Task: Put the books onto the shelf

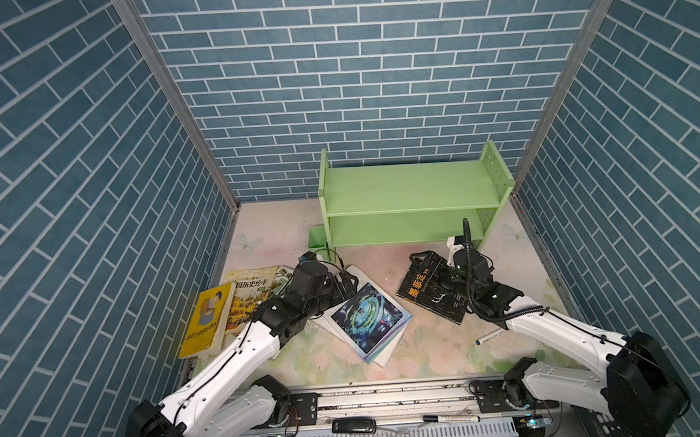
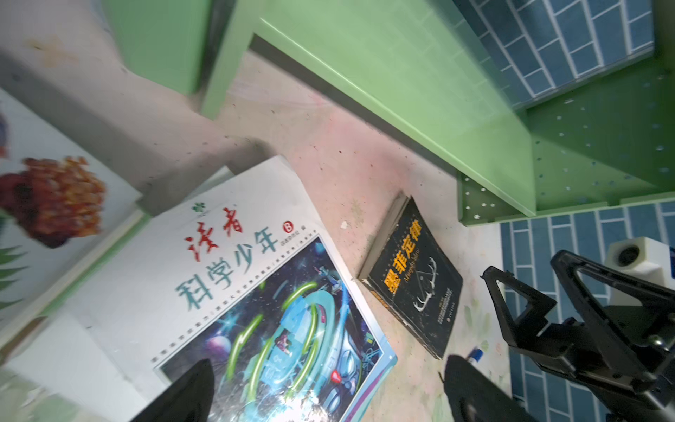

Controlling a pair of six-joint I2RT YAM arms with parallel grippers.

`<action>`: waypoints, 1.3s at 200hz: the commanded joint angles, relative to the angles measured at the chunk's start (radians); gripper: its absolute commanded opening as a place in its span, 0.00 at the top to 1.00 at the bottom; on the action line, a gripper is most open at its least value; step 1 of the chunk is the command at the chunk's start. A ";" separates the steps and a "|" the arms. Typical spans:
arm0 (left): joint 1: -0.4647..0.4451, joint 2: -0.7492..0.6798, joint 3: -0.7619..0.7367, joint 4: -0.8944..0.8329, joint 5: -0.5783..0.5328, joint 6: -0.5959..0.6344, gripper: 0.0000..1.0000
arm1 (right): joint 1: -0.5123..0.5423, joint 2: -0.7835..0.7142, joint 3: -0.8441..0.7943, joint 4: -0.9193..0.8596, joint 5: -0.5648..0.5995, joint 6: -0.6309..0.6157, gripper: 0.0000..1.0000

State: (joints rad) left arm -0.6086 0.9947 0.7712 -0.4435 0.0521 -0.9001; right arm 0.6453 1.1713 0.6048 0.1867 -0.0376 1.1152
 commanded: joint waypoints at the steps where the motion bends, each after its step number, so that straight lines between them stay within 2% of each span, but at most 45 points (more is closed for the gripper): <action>1: 0.005 0.007 0.009 -0.301 -0.102 0.046 0.00 | 0.001 0.050 -0.006 0.040 -0.008 0.042 0.05; 41: 0.005 -0.067 -0.128 -0.310 -0.054 -0.092 0.00 | 0.013 0.094 -0.001 -0.049 -0.155 0.030 0.07; 72: 0.003 -0.172 -0.264 -0.182 0.037 -0.182 0.00 | 0.035 0.000 -0.061 -0.204 -0.168 0.027 0.07; 105: -0.032 -0.218 -0.371 -0.055 0.117 -0.274 0.00 | 0.082 -0.121 -0.144 -0.251 -0.144 0.064 0.07; 141: -0.136 -0.193 -0.429 0.108 0.112 -0.372 0.03 | 0.130 -0.158 -0.208 -0.196 -0.096 0.098 0.09; 181: -0.205 -0.109 -0.449 0.263 0.101 -0.434 0.10 | 0.137 -0.048 -0.246 0.023 -0.076 0.087 0.15; 197: -0.212 -0.066 -0.465 0.323 0.107 -0.462 0.12 | 0.137 0.004 -0.240 0.116 -0.077 0.046 0.16; 216: -0.212 -0.021 -0.474 0.386 0.118 -0.483 0.15 | 0.137 0.042 -0.192 0.135 -0.081 -0.040 0.18; 260: -0.212 0.025 -0.423 0.376 0.128 -0.454 0.18 | 0.136 0.140 -0.013 -0.031 -0.094 -0.241 0.23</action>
State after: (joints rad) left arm -0.8131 1.0080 0.3176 -0.0944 0.1772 -1.3586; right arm 0.7788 1.2617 0.4988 0.2111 -0.1383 1.0260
